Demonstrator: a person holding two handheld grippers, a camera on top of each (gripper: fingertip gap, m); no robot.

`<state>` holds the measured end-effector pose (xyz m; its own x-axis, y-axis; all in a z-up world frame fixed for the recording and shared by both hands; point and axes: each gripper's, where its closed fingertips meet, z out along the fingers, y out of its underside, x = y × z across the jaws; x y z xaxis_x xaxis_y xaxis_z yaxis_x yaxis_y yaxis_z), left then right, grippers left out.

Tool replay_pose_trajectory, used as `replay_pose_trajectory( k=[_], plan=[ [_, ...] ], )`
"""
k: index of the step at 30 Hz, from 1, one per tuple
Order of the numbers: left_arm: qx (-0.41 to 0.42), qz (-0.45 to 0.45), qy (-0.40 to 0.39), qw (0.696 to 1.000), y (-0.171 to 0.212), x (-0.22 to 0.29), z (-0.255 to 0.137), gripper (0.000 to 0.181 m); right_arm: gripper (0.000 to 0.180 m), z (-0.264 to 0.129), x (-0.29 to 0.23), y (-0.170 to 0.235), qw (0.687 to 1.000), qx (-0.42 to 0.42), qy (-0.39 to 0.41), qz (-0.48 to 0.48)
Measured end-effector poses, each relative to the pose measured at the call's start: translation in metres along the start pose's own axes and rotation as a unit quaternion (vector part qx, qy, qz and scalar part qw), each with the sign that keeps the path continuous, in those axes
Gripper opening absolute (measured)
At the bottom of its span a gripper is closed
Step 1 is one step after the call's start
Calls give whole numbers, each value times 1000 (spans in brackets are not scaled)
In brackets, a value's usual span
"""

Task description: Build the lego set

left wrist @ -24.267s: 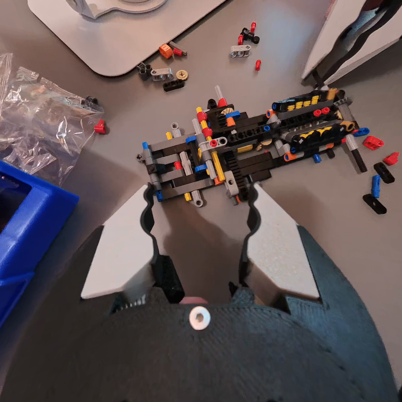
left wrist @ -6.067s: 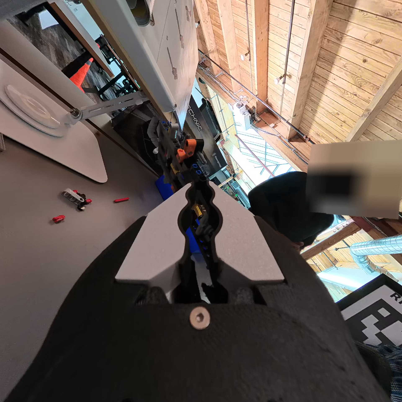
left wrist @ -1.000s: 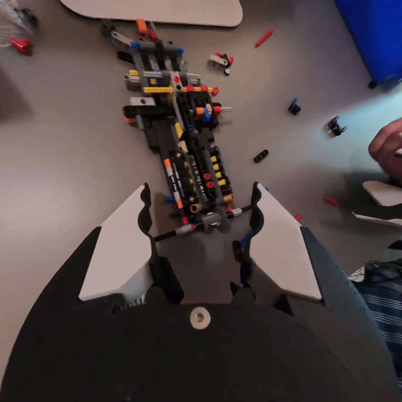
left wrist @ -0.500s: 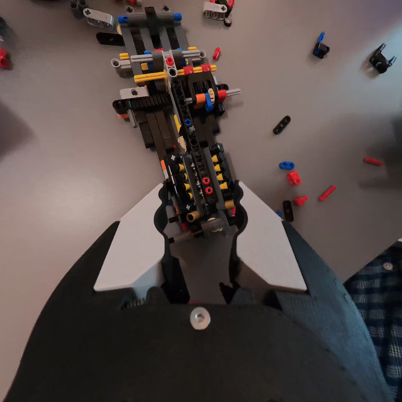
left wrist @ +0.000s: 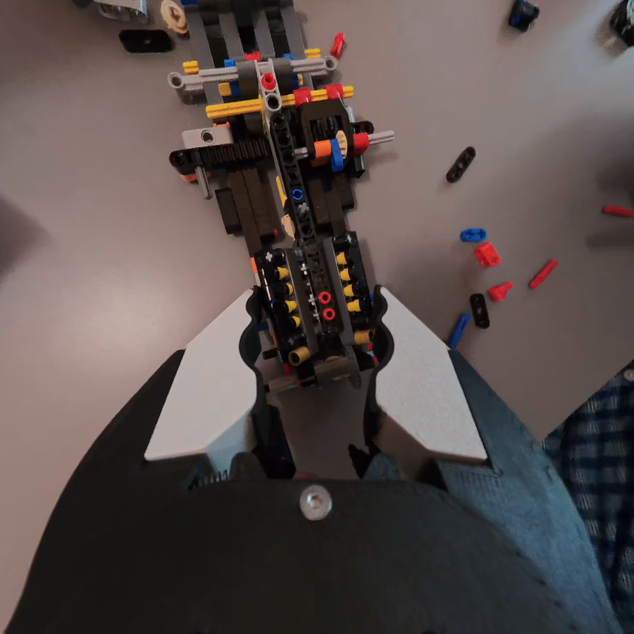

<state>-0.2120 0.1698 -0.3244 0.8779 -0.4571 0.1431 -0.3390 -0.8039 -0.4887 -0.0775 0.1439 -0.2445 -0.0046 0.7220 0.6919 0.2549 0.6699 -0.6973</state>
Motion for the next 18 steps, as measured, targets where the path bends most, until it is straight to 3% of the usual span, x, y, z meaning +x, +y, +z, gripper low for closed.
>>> replay_pose_trajectory(
  k=[3, 6, 18],
  plan=[
    [-8, 41, 5, 999, 0, -6, -1, 62, 48, 0, 0, 1, 1000, -1, 0, 0],
    [6, 33, 10, 999, -5, -10, -3, 68, 48, 0, 1, 2, 1000, -3, 0, 4],
    [2, 19, 26, 999, -2, -9, -4, 60, 47, 1, 2, 3, 1000, -5, 3, 3]
  ],
)
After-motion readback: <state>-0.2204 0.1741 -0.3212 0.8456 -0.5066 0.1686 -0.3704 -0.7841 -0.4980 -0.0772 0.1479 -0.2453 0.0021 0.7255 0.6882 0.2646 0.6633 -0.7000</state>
